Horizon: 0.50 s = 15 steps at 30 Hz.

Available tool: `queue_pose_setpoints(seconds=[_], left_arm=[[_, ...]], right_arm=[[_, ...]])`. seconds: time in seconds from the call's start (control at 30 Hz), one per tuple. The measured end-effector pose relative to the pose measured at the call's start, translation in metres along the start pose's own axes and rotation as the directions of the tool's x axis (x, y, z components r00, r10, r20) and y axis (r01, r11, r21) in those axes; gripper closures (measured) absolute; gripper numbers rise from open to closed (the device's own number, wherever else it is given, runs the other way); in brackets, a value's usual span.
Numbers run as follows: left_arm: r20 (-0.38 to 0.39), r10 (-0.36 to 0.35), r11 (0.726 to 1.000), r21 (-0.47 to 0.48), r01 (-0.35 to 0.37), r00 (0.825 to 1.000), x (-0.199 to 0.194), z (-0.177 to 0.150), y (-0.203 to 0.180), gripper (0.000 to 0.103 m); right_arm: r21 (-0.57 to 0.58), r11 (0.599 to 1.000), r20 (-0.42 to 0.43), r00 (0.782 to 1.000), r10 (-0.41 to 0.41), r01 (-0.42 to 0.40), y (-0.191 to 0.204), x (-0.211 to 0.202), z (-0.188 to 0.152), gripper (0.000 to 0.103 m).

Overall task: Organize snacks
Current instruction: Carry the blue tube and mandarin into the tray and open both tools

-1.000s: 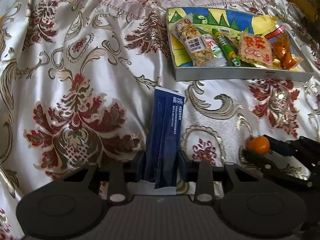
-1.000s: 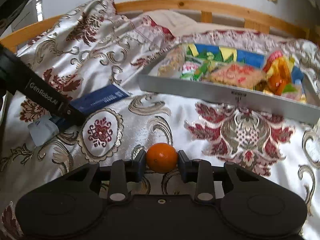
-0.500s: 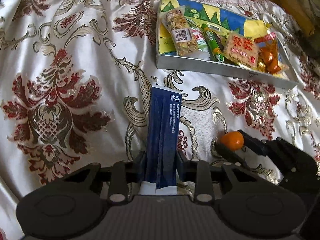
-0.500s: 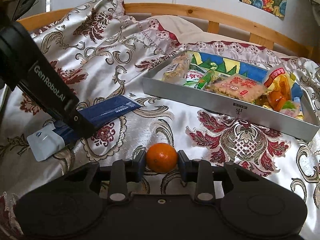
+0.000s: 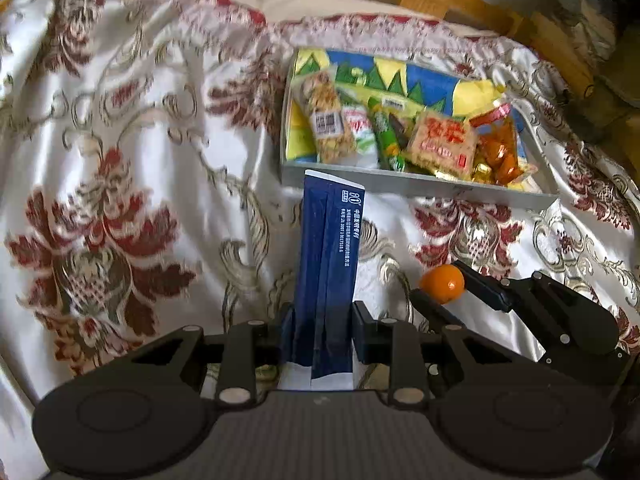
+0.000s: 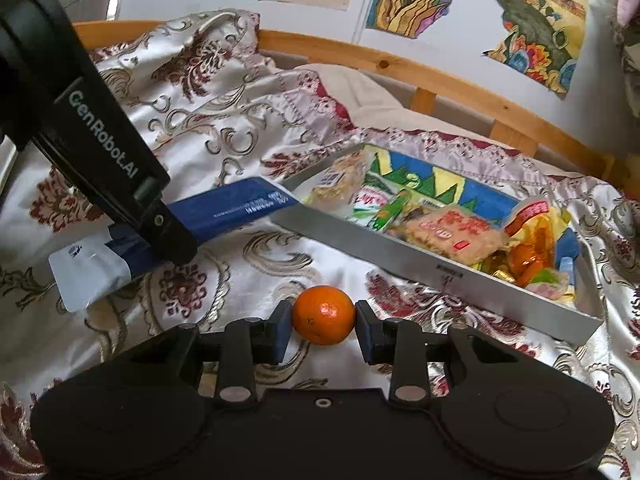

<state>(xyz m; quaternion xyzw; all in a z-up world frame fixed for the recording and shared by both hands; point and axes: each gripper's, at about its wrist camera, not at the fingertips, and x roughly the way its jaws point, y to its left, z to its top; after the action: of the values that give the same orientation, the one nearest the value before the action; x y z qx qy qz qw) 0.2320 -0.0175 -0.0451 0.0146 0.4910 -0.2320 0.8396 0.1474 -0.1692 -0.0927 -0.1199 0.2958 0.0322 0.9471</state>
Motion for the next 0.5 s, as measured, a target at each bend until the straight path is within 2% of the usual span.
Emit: queue_pose_setpoints(seconds=[0.1, 0.2, 0.3, 0.43, 0.5], left_arm=[[0.031, -0.028, 1.000, -0.002, 0.028, 0.999, -0.005, 0.004, -0.003, 0.070], [0.063, -0.067, 0.996, -0.049, 0.070, 0.996, -0.007, 0.015, -0.003, 0.070], [0.132, -0.075, 0.995, -0.052, 0.082, 0.988, -0.008, 0.034, -0.011, 0.070], [0.269, -0.073, 0.997, -0.003, 0.077, 0.960, -0.003, 0.058, -0.032, 0.070], [0.313, -0.078, 0.997, 0.012, 0.078, 0.947, 0.005, 0.068, -0.039, 0.070]], right_arm=[[0.003, 1.000, 0.021, 1.000, -0.006, 0.006, -0.004, 0.001, 0.006, 0.067], [-0.011, 1.000, 0.062, 0.998, -0.018, 0.018, -0.007, 0.002, 0.015, 0.067], [0.005, 0.999, 0.097, 0.994, -0.044, 0.043, -0.018, 0.006, 0.024, 0.067], [0.079, 0.993, 0.117, 0.989, -0.094, 0.085, -0.040, 0.013, 0.033, 0.067], [0.107, 0.990, 0.131, 0.985, -0.108, 0.095, -0.052, 0.015, 0.036, 0.067]])
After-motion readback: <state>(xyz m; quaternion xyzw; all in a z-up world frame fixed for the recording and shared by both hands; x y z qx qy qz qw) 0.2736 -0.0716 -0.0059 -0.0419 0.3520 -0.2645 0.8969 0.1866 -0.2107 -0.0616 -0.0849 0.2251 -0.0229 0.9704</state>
